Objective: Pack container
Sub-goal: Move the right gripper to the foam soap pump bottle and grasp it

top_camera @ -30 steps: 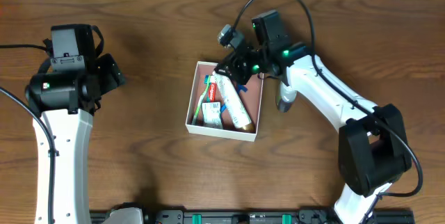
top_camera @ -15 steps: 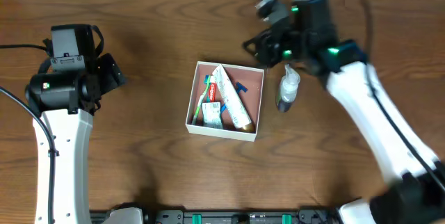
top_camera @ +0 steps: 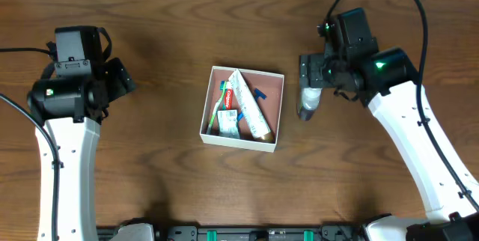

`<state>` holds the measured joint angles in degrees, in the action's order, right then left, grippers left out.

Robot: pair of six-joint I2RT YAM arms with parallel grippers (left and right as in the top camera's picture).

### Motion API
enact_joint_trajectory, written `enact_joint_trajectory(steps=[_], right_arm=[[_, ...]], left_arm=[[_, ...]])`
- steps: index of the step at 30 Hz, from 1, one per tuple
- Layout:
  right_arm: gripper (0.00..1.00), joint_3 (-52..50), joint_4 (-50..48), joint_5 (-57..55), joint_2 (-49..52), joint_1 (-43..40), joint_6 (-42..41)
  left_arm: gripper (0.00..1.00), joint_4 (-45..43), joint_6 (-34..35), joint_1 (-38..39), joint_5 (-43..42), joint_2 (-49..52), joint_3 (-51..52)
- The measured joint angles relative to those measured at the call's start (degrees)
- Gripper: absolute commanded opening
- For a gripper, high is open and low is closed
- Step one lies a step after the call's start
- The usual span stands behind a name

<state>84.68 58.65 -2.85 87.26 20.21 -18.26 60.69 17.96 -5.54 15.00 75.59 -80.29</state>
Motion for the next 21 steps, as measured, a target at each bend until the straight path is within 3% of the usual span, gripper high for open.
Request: enact_joint_trajectory(steps=[3,9,16,21], right_arm=[[0.91,0.0,2.6,-1.2,0.2,0.0,-1.7],[0.81,0.0,3.7,-1.6,4.1,0.0,-3.9],[0.77,0.0,5.2,-0.1,12.1,0.1,-5.7],[0.66,0.0,4.5,-0.2,14.7,0.1,-6.4]], left_arm=[[0.98,0.0,0.0,0.0,0.0,0.0,0.0],[0.98,0.0,0.0,0.0,0.0,0.0,0.0],[0.98,0.0,0.0,0.0,0.0,0.0,0.0],[0.98,0.0,0.0,0.0,0.0,0.0,0.0]])
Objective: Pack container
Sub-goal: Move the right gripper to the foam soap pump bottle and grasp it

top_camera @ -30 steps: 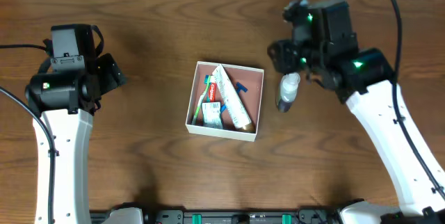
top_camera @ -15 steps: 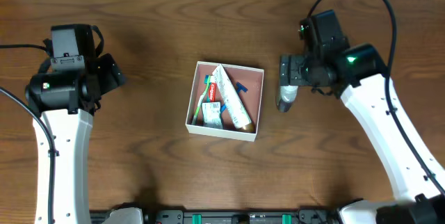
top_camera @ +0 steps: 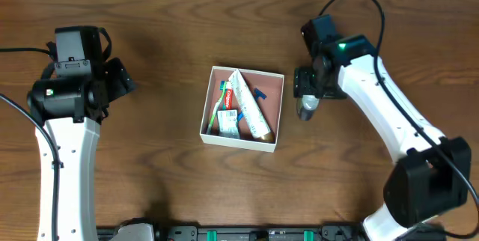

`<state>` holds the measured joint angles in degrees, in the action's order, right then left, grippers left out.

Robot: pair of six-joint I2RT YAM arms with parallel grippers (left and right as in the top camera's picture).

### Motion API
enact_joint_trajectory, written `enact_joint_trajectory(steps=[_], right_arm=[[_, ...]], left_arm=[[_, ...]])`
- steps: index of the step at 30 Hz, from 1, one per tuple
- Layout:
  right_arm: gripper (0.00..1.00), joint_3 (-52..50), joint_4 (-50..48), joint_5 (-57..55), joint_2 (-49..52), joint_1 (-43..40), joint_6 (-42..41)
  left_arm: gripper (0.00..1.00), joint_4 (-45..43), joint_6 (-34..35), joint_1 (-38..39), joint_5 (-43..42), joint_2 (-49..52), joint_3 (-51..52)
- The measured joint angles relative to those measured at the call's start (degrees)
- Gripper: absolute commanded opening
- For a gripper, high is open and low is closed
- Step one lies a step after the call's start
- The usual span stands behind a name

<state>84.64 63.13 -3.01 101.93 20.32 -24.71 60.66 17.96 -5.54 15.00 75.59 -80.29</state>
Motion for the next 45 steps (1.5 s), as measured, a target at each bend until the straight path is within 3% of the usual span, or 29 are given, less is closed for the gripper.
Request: enact_joint_trajectory(steps=[16,19,25,36,45], right_arm=[[0.6,-1.3,-2.6,-1.6,0.0,0.0,-1.0],[0.52,-2.0,-3.3,-1.7,0.0,0.0,-1.0],[0.51,-2.4,-3.7,-1.6,0.0,0.0,-1.4],[0.28,-3.0,-5.3,-1.7,0.0,0.0,-1.8],[0.26,-3.5,-5.2,-1.8,-3.7,1.0,-0.5]], left_arm=[[0.98,0.0,0.0,0.0,0.0,0.0,0.0],[0.98,0.0,0.0,0.0,0.0,0.0,0.0],[0.98,0.0,0.0,0.0,0.0,0.0,0.0],[0.98,0.0,0.0,0.0,0.0,0.0,0.0],[0.98,0.0,0.0,0.0,0.0,0.0,0.0]])
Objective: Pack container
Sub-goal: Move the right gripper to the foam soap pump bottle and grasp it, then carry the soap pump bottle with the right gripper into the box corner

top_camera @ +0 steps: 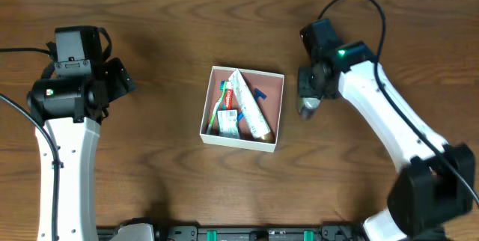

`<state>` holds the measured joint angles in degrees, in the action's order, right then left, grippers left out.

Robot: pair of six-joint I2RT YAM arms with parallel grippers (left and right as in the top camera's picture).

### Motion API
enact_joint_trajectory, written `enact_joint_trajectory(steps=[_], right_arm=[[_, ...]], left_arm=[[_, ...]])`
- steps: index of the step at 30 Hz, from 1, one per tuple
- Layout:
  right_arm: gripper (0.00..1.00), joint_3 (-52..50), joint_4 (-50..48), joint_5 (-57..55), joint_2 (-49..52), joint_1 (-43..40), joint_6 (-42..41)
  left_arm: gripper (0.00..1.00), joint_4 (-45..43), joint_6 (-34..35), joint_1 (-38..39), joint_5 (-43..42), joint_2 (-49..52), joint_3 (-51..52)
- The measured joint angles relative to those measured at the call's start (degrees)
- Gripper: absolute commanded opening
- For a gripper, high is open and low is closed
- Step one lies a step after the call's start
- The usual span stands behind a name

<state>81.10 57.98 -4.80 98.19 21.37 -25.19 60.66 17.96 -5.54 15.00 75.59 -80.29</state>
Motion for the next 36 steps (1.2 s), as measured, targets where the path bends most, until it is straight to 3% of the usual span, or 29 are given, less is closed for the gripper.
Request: enact_joint_trajectory(steps=[8,12,18,32,36], right_arm=[[0.26,0.1,-2.3,-0.8,-14.5,5.7,1.4],[0.26,0.1,-3.8,-1.2,-17.1,9.1,1.7],[0.27,0.1,-6.1,-1.0,-14.3,13.1,1.8],[0.28,0.1,-11.5,-1.4,-1.8,13.6,1.8],[0.39,0.1,-11.3,-1.7,0.2,13.6,1.8]], left_arm=[[0.98,0.0,0.0,0.0,0.0,0.0,0.0],[0.98,0.0,0.0,0.0,0.0,0.0,0.0],[0.98,0.0,0.0,0.0,0.0,0.0,0.0],[0.98,0.0,0.0,0.0,0.0,0.0,0.0],[0.98,0.0,0.0,0.0,0.0,0.0,0.0]])
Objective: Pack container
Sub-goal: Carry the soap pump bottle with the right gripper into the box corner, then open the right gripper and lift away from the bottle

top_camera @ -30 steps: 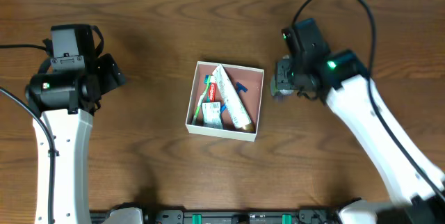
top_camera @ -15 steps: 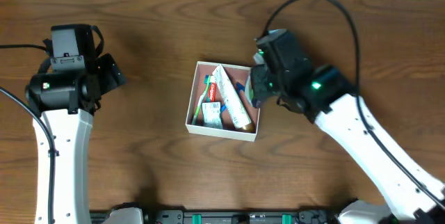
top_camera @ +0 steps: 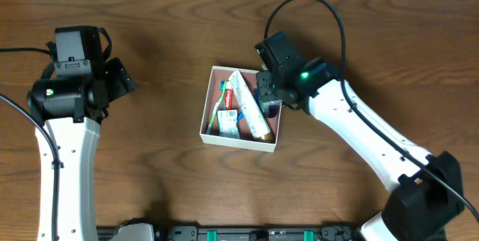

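Note:
The white open box (top_camera: 212, 90) sits mid-table and holds a red-and-white toothpaste tube (top_camera: 249, 106), a green toothbrush (top_camera: 218, 110) and a small teal packet (top_camera: 229, 123). My right gripper (top_camera: 269, 100) hangs over the box's right side. A little of something grey-white (top_camera: 272, 108) shows under its fingers, mostly hidden by the wrist, and the jaws appear shut on it. My left gripper (top_camera: 122, 78) rests far to the left of the box, its dark fingers too unclear to read.
Brown wooden table (top_camera: 165, 181) all around the box. The right arm (top_camera: 359, 129) stretches diagonally from the lower right corner toward the box. The left arm (top_camera: 63, 144) stands along the left edge.
The right gripper has moved left from the spot beside the box to above the box's right side. The grey-white bottle no longer lies on the table there. The left arm is unchanged.
A small grey-white bottle lay on the table right of the box with the right gripper just above it. The gripper then stood lower, down at the bottle. Now the bottle's spot is bare and the gripper is over the box. The left arm stayed still.

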`<state>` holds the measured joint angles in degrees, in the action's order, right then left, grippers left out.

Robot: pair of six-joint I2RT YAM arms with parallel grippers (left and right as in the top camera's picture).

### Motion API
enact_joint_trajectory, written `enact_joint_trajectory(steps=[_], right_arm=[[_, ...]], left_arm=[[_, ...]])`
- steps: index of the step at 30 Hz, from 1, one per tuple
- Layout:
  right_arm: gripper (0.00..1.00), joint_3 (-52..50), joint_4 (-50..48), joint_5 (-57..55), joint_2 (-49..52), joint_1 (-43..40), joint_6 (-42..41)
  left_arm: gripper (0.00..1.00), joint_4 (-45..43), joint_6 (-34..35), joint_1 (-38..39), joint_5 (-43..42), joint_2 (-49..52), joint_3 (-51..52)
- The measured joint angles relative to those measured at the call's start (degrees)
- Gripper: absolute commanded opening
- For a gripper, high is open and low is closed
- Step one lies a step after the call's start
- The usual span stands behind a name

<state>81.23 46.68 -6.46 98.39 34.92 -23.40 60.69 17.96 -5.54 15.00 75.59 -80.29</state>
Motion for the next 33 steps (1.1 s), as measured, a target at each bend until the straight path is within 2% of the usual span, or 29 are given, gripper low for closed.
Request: enact_joint_trajectory(steps=[3,8,22,31,33], right_arm=[[0.56,0.0,0.0,-0.8,1.1,0.0,0.0],[0.75,0.0,-0.5,-1.7,1.7,0.0,0.5],[0.9,1.4,-0.6,-4.3,0.9,-0.1,1.8],[0.91,4.4,0.0,-4.5,-11.1,-5.1,4.4],[0.99,4.6,0.2,-4.6,-13.1,-6.1,4.7]], left_arm=[[0.98,0.0,0.0,0.0,0.0,0.0,0.0],[0.98,0.0,0.0,0.0,0.0,0.0,0.0],[0.98,0.0,0.0,0.0,0.0,0.0,0.0],[0.98,0.0,0.0,0.0,0.0,0.0,0.0],[0.98,0.0,0.0,0.0,0.0,0.0,0.0]])
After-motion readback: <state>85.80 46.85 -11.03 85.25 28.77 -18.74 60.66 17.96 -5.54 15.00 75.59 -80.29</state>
